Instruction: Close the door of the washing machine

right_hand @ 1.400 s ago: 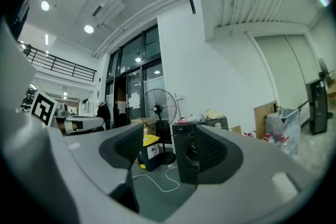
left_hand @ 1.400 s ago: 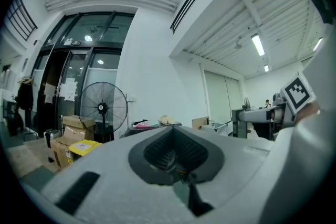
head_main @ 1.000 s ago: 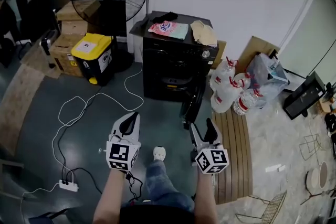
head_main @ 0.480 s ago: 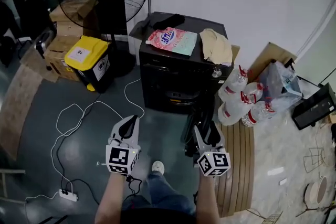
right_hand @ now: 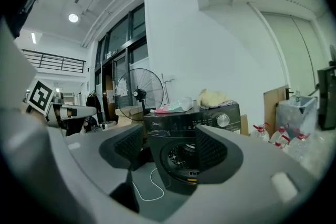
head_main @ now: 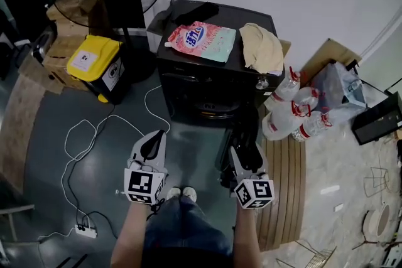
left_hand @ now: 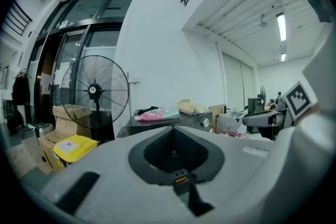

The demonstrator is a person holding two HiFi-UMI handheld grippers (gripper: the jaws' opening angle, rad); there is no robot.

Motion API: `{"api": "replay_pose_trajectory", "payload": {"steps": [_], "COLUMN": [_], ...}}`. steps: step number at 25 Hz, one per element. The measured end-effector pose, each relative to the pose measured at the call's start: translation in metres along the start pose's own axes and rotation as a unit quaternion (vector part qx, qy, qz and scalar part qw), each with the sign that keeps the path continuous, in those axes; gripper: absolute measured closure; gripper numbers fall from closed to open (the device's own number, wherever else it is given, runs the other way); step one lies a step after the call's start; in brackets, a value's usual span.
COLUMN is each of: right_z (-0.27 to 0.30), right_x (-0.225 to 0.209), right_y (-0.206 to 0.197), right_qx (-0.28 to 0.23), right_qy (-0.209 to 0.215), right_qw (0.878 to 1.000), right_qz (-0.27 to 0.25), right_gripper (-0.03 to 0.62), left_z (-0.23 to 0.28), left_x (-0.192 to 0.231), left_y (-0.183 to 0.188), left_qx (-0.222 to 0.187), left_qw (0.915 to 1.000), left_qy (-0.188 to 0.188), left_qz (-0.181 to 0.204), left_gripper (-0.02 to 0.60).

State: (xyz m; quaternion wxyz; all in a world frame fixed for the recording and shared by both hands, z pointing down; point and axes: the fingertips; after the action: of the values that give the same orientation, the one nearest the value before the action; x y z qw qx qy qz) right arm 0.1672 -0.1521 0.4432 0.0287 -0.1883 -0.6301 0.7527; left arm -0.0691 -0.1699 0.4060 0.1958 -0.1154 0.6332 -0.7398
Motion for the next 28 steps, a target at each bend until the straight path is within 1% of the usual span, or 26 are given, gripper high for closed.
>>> {"api": "replay_pose_trajectory", "payload": {"steps": [5, 9, 14, 19, 24, 28], "right_z": [-0.009, -0.025, -0.048, -0.076, -0.097, -0.097], "right_x": [-0.018, -0.036, -0.055, -0.072, -0.091, -0.109], "right_y": [-0.027, -0.061, -0.122, -0.2, -0.267, -0.298], "right_qx": [0.024, 0.051, 0.092, 0.134, 0.164, 0.185], "right_qy": [-0.031, -0.058, -0.086, -0.118, -0.156, -0.173], "right_qw": [0.999, 0.997, 0.991, 0.982, 0.971, 0.964], "right_qz": [0.014, 0.027, 0.041, 0.061, 0.077, 0.081], "right_gripper": [0.295, 0.295, 0.298, 0.301, 0.336, 0.37], "left_z": [0.021, 0.036, 0.049, 0.058, 0.066, 0.069], "left_x": [-0.013, -0.032, -0.061, -0.09, -0.108, -0.115], "left_y": [-0.013, -0.036, -0.075, -0.122, -0.164, -0.182], "left_qx": [0.015, 0.032, 0.052, 0.067, 0.078, 0.085], "left_qw": [0.9993, 0.9974, 0.9932, 0.9879, 0.9842, 0.9825], "left_qy": [-0.034, -0.064, -0.104, -0.139, -0.158, -0.165], "left_qz": [0.0, -0.002, -0.01, -0.011, -0.013, -0.018], "left_gripper": [0.574, 0.574, 0.574, 0.574, 0.574, 0.574]}}
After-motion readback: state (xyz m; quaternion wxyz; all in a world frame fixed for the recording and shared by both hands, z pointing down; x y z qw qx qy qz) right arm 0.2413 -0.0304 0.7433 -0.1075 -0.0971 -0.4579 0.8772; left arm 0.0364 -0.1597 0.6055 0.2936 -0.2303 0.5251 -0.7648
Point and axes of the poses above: the fingertips, and each gripper's own axes: z forward along the fingers, x to its left, y out of its top, and after that the axes turned 3 degrees about z, right-handed
